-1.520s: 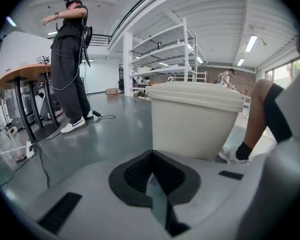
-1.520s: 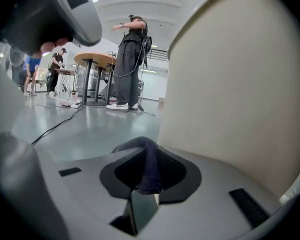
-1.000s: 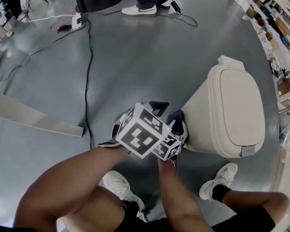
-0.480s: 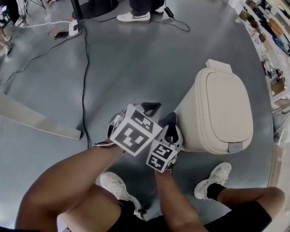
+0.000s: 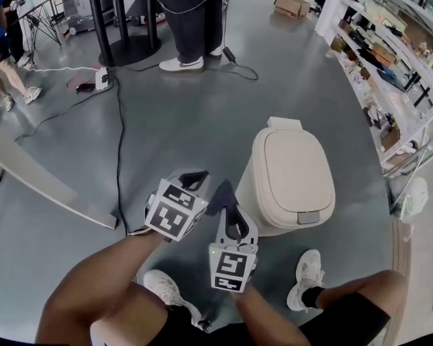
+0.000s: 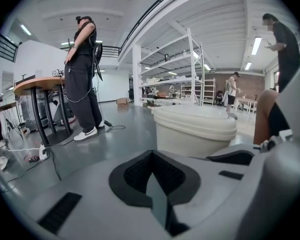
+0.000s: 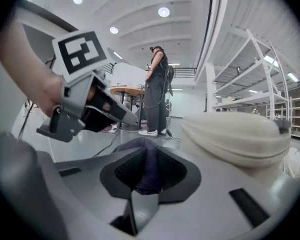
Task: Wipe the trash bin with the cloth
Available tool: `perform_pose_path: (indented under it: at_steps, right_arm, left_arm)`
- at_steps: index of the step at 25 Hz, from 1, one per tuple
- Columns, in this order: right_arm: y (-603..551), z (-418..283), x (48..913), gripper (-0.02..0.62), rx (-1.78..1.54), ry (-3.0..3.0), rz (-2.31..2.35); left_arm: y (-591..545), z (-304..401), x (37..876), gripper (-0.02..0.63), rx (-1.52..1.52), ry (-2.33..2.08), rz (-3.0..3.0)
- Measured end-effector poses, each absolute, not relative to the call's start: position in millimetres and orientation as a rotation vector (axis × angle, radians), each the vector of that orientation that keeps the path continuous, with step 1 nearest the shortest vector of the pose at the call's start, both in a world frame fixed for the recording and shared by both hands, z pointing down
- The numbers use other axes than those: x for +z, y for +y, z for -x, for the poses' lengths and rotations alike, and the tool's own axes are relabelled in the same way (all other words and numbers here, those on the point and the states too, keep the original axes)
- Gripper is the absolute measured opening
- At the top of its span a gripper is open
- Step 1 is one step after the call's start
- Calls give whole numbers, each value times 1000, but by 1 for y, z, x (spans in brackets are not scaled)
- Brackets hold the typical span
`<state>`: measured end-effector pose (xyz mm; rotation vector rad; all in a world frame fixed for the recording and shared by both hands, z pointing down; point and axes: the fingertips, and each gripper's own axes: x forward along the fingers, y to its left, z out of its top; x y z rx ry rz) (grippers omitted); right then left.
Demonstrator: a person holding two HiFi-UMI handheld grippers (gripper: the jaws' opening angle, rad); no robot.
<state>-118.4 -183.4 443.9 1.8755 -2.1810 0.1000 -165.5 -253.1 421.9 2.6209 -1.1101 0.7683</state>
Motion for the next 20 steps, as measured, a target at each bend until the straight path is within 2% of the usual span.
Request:
perform_pose_path:
  at_steps: [6,14,20]
  right_arm:
    - [-144,114,385,67,84,-2282,-1685]
    - [-99,44,303,67,12,-2334,-1643]
    - [-72,1,282,67,43,-2339,-1626]
  left_arm:
    - [-231,162,386,-3,710,-1181,-2634]
    - [-183,134,310,-3,372,-1269,-2594]
    - [-132,109,272,-3,164,-1306,-2567]
